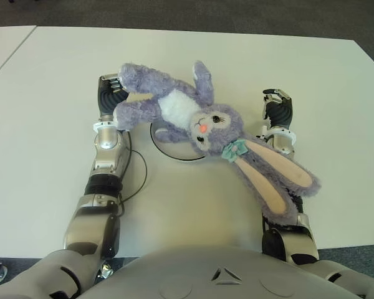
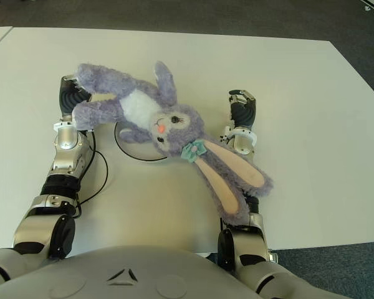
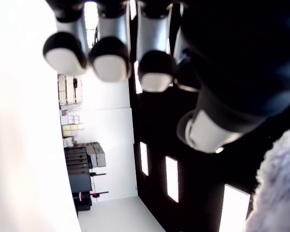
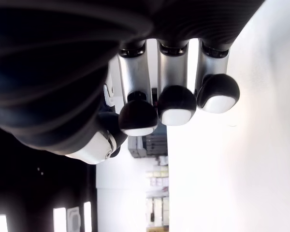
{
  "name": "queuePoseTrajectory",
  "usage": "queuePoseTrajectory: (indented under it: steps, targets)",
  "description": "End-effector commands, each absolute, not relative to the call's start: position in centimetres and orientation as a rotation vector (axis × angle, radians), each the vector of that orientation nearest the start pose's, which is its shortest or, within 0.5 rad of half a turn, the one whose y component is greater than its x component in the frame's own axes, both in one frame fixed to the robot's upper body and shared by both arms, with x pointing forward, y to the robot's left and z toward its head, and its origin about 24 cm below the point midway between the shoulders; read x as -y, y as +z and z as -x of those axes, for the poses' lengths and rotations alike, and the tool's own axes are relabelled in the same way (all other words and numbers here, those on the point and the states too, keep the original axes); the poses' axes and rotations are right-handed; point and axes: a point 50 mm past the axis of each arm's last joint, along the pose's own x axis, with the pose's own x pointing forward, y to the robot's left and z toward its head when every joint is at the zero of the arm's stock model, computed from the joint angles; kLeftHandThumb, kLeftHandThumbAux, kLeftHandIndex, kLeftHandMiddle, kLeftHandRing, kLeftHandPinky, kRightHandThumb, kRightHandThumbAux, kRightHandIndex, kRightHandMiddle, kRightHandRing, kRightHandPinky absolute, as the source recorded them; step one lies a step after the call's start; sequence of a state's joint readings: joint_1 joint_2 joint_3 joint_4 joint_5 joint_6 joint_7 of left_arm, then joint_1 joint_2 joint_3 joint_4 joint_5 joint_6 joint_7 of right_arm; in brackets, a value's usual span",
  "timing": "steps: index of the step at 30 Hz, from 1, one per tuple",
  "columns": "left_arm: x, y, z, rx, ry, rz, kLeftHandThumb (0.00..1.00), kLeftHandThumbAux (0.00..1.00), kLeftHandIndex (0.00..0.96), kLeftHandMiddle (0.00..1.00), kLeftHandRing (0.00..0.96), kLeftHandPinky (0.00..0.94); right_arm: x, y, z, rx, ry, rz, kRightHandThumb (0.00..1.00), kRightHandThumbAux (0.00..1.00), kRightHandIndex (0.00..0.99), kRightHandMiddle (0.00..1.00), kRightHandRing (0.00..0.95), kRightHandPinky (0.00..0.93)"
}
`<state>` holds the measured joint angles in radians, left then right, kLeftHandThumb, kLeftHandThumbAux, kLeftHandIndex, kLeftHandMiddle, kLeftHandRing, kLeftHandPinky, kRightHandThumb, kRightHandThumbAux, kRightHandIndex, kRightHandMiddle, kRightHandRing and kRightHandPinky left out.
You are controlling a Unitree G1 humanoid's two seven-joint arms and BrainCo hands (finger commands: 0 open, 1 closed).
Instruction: Put the doll into the plate.
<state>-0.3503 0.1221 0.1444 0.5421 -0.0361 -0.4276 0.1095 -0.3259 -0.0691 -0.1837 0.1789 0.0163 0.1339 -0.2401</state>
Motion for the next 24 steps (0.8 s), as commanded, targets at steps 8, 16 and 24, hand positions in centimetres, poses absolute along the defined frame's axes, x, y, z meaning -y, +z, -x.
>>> queuePoseTrajectory:
  steps: [8, 16, 24]
  targets:
    - [-19.4, 0.9, -28.6, 0.046, 0.204, -0.023, 0.514, 0.789, 0.856, 0.908, 0.913, 0.909, 20.7, 8.0, -32.8, -0.057, -0.327, 0.035, 0.723, 0.713, 0.441, 0.882, 0.876, 0.883]
    - [-19.4, 0.9, -28.6, 0.053, 0.214, -0.010, 0.521, 0.780, 0.851, 0.908, 0.915, 0.910, 21.1, 8.0, -33.3, -0.072, -0.321, 0.051, 0.724, 0.713, 0.441, 0.880, 0.877, 0.884]
    - [-19.5, 0.5, -28.6, 0.028, 0.225, 0.000, 0.501, 0.787, 0.845, 0.906, 0.912, 0.899, 21.8, 7.8, -34.0, -0.099, -0.327, 0.063, 0.724, 0.713, 0.441, 0.880, 0.877, 0.882]
